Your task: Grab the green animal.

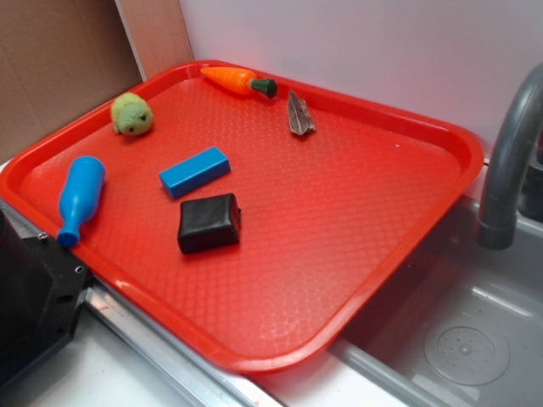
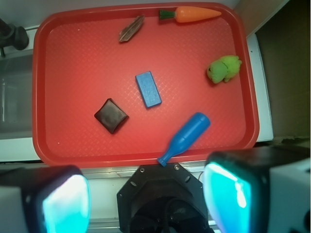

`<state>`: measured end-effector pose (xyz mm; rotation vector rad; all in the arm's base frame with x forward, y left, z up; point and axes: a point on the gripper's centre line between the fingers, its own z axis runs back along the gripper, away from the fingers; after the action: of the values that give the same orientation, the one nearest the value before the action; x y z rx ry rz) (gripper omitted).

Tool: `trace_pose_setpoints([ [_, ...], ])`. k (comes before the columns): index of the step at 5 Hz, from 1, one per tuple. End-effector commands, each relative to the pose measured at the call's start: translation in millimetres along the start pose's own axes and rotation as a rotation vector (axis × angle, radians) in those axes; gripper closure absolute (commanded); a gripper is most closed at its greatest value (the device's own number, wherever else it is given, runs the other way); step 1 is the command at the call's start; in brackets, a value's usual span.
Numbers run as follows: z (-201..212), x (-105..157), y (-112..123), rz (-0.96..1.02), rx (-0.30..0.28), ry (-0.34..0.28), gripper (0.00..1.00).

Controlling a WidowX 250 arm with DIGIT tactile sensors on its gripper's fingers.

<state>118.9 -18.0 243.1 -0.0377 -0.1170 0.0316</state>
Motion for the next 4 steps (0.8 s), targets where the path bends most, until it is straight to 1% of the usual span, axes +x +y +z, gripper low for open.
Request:
trace_pose_setpoints([
  [1, 0.0, 0.0, 0.0, 0.000, 0.000, 0.000, 0.00],
  [2, -45.9, 8.8, 31.4, 0.244, 0.064, -0.029, 0.00],
  [3, -84.6, 31.8, 63.3, 0.495, 0.083, 0.018, 0.00],
  [4, -112.1, 62.3, 97.8, 0.675, 0.071, -0.105, 0.00],
])
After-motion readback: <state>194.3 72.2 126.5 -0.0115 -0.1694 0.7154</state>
